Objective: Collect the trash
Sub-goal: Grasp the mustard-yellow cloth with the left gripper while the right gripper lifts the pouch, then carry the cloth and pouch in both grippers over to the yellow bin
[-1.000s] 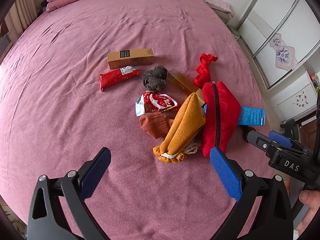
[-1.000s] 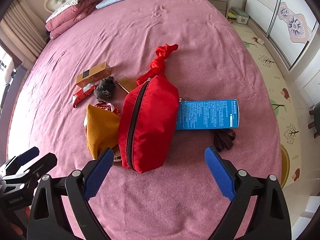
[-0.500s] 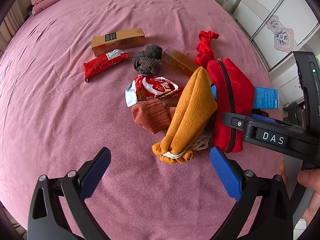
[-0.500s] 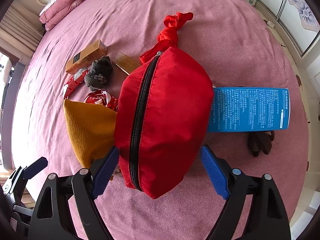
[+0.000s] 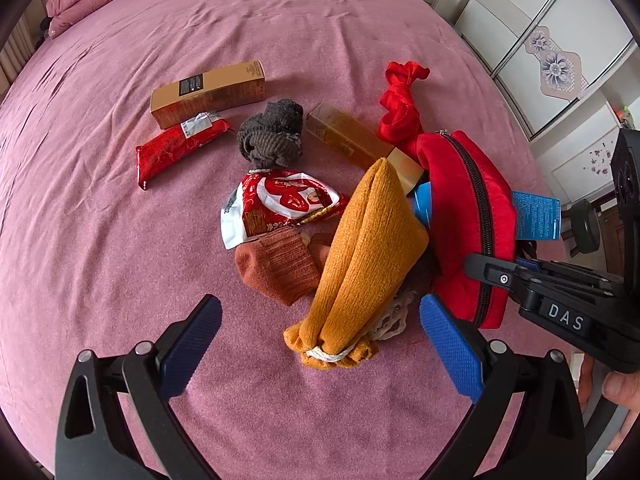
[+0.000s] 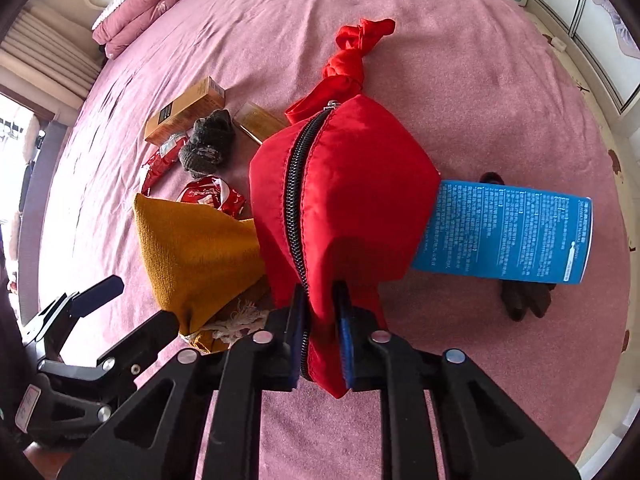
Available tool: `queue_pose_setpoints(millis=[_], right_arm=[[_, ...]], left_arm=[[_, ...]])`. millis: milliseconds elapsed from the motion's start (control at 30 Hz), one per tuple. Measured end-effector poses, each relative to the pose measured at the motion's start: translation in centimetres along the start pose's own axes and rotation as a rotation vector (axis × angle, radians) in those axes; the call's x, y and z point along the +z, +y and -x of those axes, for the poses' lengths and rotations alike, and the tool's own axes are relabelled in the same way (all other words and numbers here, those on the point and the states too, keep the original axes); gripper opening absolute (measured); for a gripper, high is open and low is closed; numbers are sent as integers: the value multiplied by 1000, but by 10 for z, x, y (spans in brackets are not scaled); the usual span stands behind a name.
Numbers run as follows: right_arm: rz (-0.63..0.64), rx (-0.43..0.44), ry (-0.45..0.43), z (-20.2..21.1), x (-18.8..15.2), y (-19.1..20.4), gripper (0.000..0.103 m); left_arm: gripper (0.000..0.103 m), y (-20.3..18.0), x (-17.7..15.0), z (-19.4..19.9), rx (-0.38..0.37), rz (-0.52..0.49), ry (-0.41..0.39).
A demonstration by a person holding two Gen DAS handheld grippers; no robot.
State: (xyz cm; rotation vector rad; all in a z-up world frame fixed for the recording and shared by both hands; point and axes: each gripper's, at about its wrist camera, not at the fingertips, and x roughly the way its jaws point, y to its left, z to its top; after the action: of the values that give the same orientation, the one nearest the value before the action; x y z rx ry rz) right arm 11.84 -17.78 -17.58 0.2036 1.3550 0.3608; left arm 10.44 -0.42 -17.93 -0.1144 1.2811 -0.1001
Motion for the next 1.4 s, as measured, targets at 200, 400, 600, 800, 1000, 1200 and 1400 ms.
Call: queue_pose_setpoints(millis=[200, 400, 600, 800, 1000, 1200, 1400], right_arm=[[26, 29, -53, 27, -3, -6, 7], [25, 47, -63, 40, -3, -12, 6], [22, 53, -85, 51, -2, -13, 6], [40, 65, -125, 74, -4, -10, 6], [45, 72, -174, 107, -12, -12, 6], [26, 69, -232, 145, -27, -26, 6], [-29, 56, -290, 186, -49, -57, 6]], left_arm=[[97, -12, 13, -14, 9, -31, 2], [69, -21, 22, -18, 23, -57, -3], [19, -23, 22, -21, 6, -47, 23], [13, -25, 18, 18, -29, -15, -40], [13, -46, 12, 59, -33, -44, -88], [12, -79, 4, 87, -31, -99, -106], [12, -127, -5, 102, -74, -177, -106]])
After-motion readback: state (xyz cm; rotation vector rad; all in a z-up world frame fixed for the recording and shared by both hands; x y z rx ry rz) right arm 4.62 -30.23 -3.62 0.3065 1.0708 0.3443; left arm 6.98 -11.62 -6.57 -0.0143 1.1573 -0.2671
